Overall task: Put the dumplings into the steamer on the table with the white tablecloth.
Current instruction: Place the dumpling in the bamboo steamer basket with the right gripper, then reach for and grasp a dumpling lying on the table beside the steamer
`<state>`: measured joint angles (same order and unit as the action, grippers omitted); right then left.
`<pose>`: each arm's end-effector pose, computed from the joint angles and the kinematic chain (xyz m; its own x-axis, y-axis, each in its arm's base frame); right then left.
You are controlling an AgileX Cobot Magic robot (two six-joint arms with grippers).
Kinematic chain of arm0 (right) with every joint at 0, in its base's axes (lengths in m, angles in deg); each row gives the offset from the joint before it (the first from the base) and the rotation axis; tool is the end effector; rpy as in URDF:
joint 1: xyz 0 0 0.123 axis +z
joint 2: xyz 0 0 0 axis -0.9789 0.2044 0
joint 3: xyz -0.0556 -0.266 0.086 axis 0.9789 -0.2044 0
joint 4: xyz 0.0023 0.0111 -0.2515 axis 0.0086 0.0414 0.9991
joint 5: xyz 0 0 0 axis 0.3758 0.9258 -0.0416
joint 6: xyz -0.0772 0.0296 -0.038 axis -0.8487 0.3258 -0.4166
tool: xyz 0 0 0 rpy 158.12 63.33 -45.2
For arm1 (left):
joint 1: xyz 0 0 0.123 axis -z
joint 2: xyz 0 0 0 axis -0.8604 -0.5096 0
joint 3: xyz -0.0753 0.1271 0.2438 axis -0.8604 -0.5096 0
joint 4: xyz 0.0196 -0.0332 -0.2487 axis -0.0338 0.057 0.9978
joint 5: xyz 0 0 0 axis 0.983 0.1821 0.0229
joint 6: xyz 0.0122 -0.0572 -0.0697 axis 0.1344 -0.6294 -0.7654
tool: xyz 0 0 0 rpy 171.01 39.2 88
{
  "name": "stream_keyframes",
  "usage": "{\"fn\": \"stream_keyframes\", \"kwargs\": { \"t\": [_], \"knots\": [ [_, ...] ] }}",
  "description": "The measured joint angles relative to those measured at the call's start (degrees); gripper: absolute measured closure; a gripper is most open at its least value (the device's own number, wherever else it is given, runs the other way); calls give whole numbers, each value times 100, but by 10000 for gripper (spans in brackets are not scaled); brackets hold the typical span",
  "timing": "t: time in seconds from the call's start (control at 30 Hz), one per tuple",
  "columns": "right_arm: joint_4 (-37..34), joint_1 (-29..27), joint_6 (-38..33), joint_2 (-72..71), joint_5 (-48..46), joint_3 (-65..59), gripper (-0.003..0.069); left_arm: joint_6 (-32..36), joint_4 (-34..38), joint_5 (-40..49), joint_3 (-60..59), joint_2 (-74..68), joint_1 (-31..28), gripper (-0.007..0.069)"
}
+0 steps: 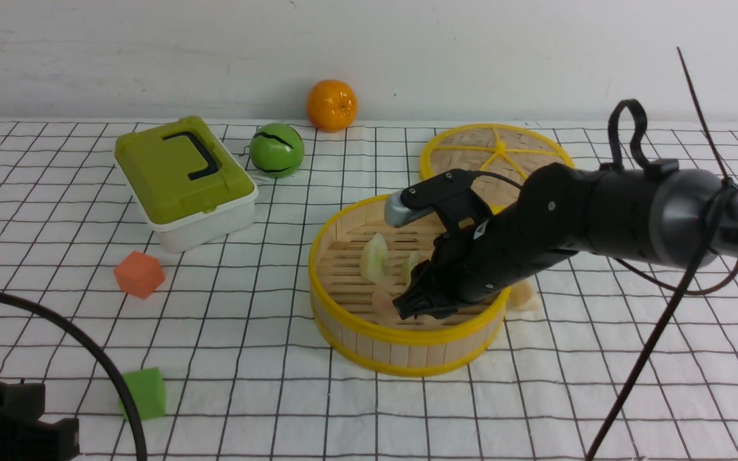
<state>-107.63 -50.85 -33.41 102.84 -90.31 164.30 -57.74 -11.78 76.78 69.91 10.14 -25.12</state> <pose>0.3687 0.2108 0.1874 -0.7115 -0.3621 -0.6022 -0.5510 0.8194 0.1582 0.1224 -0.0457 0.2748 -0.6330 -0.0221 -0.7738 0.0717 0.9936 -0.0870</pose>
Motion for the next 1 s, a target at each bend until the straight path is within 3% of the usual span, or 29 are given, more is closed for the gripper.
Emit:
{"fn": "stream_keyframes", "kwargs": {
  "t": [0.13, 0.27, 0.37, 0.53, 0.67, 0.83, 1.0],
  "knots": [
    [-26, 0, 81, 20, -16, 0, 363, 0, 0, 0, 0, 0, 0, 606],
    [-97, 0, 95, -89, -139, 96, 222, 0, 0, 0, 0, 0, 0, 605],
    [-97, -22, 177, -427, -432, 290, 179, 0, 0, 5, 0, 0, 0, 606],
    [196, -490, 1227, -1060, -875, 759, 192, 0, 0, -18, 0, 0, 0, 602],
    [997, -1196, 1941, -1131, -1207, 920, 228, 0, 0, -18, 0, 0, 0, 597],
    [1536, -1779, 2150, -595, -1759, 914, 238, 0, 0, -92, 0, 0, 0, 594],
    [1476, -1821, 2163, -103, -1837, 914, 238, 5, 0, -145, -6, 0, 0, 594]
  ]
}}
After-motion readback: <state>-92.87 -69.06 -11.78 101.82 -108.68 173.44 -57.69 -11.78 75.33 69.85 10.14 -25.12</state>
